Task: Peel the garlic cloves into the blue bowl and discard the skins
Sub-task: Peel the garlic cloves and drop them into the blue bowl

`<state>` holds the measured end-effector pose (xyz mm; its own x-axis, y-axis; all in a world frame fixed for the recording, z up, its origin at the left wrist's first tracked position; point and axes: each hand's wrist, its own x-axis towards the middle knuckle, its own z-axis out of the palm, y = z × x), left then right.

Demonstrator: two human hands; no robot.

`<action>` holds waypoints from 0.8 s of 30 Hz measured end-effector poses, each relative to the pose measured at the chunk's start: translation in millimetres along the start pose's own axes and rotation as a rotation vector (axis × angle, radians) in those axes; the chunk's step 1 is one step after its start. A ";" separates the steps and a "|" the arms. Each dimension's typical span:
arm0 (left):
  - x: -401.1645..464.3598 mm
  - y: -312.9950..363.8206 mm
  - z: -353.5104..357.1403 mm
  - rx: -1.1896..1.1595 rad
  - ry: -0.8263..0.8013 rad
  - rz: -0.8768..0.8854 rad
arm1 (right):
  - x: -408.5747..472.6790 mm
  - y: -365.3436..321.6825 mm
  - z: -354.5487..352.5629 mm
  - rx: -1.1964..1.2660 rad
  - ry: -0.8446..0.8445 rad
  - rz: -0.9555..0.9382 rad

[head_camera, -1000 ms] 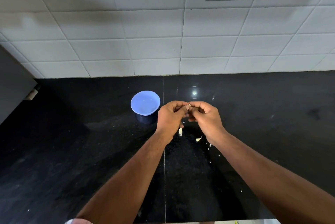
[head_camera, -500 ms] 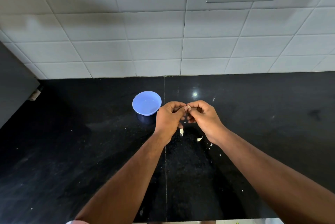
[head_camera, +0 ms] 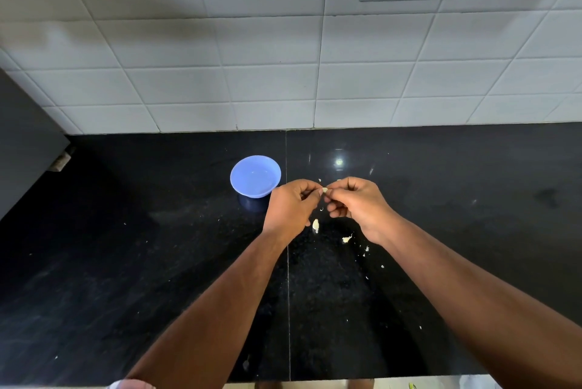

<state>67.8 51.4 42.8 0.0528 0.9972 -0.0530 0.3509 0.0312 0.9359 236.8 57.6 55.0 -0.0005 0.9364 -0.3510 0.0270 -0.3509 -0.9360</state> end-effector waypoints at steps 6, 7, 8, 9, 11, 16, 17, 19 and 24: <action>0.6 0.1 -3.8 0.113 -0.031 0.046 | 3.6 -0.2 -4.3 0.036 -0.030 0.080; 0.5 -0.6 -3.0 0.135 -0.025 0.063 | 3.7 0.3 -4.7 0.042 -0.037 0.091; 0.5 -1.8 -1.7 0.157 -0.015 0.079 | 4.0 1.0 -4.8 0.051 -0.042 0.102; 0.6 -3.2 0.0 0.181 -0.003 0.095 | 4.3 1.8 -4.7 0.059 -0.045 0.112; 1.3 -6.1 2.9 0.249 0.028 0.130 | 4.8 3.3 -4.4 0.067 -0.052 0.128; 0.2 -9.4 9.6 0.396 0.069 0.211 | 4.8 4.7 -6.2 0.047 -0.081 0.139; 0.8 -10.5 11.2 0.400 0.071 0.204 | 4.9 5.2 -6.4 0.051 -0.089 0.141; 1.7 -12.1 12.5 0.368 0.074 0.163 | 3.9 6.0 -6.8 0.071 -0.109 0.142; 2.0 -12.4 13.0 0.040 0.027 -0.011 | 2.3 7.5 -14.6 0.115 -0.167 0.120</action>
<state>75.7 52.1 26.5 0.0239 0.9983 -0.0531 0.3882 0.0397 0.9207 251.6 57.3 47.6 -0.1695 0.8765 -0.4507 -0.0768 -0.4676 -0.8806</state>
